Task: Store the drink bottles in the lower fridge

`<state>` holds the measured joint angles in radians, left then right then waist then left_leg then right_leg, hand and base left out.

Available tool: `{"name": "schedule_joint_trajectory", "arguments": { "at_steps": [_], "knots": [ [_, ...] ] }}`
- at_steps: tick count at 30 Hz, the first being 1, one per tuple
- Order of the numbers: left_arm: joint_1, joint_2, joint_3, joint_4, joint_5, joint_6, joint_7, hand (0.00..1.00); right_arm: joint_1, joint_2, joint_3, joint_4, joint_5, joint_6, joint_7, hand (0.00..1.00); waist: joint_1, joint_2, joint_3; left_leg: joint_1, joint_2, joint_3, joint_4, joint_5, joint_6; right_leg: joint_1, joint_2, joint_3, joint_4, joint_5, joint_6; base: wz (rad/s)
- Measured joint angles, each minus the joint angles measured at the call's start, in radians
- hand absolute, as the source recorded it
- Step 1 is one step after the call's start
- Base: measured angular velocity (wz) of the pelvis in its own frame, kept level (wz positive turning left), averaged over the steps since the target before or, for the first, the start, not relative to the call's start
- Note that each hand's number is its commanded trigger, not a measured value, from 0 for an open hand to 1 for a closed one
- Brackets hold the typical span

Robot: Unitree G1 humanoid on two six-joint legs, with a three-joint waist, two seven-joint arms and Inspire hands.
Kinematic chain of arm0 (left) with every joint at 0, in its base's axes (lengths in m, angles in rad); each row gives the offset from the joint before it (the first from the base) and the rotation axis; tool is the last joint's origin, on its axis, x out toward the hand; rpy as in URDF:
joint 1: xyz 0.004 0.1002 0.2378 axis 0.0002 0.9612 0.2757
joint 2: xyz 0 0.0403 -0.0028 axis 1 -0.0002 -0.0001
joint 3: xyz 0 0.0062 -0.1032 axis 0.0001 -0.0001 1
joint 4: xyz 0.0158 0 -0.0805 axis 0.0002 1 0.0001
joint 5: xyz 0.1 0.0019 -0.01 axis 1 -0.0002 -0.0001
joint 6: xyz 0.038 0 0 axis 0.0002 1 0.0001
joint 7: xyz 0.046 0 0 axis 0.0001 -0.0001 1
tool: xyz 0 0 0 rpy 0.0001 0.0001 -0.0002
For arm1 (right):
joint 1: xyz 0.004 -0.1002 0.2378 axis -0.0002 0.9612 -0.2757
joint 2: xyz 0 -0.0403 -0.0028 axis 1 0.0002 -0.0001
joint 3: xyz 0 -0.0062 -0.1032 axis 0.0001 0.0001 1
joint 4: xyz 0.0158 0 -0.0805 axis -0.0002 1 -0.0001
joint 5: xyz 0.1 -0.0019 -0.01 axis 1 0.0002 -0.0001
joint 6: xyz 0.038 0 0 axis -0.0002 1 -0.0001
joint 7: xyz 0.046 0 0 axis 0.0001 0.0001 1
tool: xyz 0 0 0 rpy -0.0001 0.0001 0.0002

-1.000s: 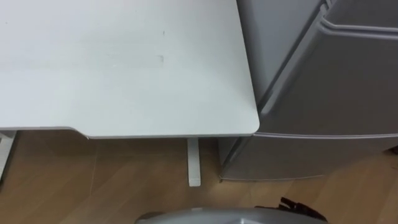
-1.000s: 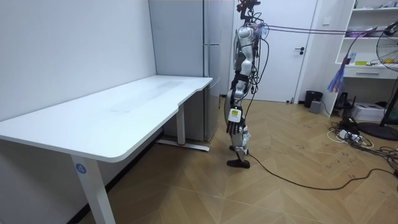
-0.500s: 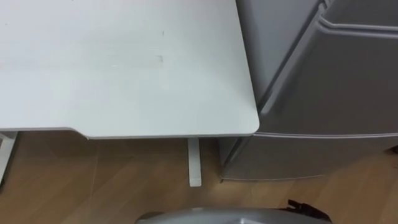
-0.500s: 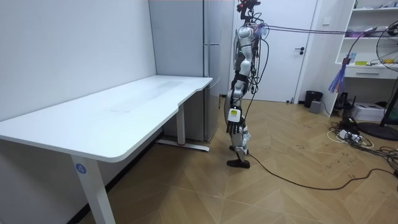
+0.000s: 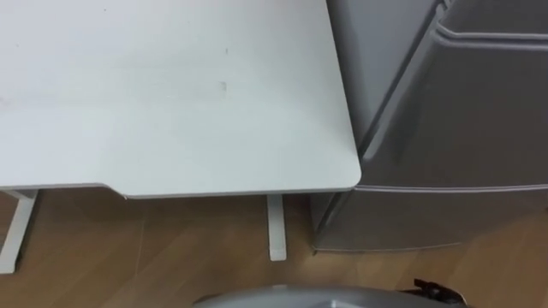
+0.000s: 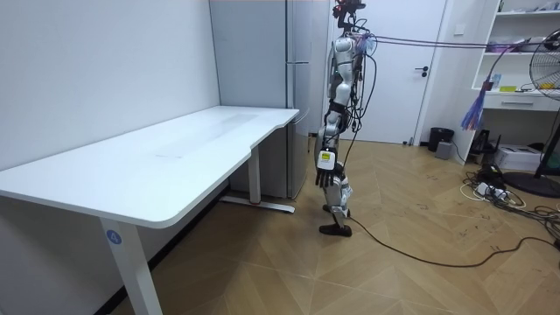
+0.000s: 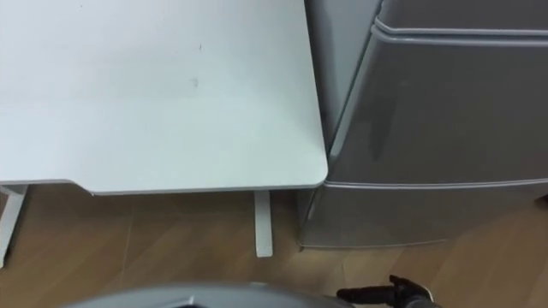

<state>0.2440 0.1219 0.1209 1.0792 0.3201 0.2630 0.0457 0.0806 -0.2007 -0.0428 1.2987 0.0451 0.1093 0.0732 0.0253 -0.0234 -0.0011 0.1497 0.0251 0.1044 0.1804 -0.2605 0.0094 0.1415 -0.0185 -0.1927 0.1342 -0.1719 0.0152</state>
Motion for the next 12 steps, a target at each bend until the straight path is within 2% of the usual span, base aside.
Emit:
{"name": "schedule_joint_trajectory", "arguments": {
  "at_steps": [3,5,8,12],
  "knots": [
    [0.001,0.001,0.000,0.000,0.000,0.000,0.002,0.00,0.000,-0.001,0.002,0.014,-0.012,0.009,-0.010,0.00,-0.008,-0.004,0.0002,0.002,0.000,0.000,-0.002,0.000,0.000,0.000,0.000,0.001,0.000,-0.002,0.000,0.00],
    [-0.003,0.001,0.000,0.000,-0.001,-0.002,0.002,0.00,0.013,0.005,0.021,0.045,-0.061,0.048,-0.019,0.00,-0.010,-0.006,-0.0003,0.004,0.000,0.002,-0.005,0.000,0.000,0.001,0.001,0.005,0.001,-0.003,0.000,0.00],
    [-0.007,0.001,0.000,0.000,-0.001,-0.002,0.002,0.00,0.040,0.026,0.022,0.058,-0.103,0.085,-0.013,0.00,-0.010,-0.006,-0.0002,0.012,0.003,0.011,-0.012,0.000,0.000,0.001,0.004,0.029,0.006,-0.003,0.000,-0.12],
    [-0.014,0.002,0.000,0.001,0.000,-0.005,-0.009,0.00,0.053,0.040,0.021,0.065,-0.135,0.112,0.017,0.00,-0.021,-0.009,0.0032,0.019,0.004,0.027,-0.013,0.000,0.000,-0.001,0.004,0.042,0.018,-0.003,0.000,-0.12]
  ]
}}
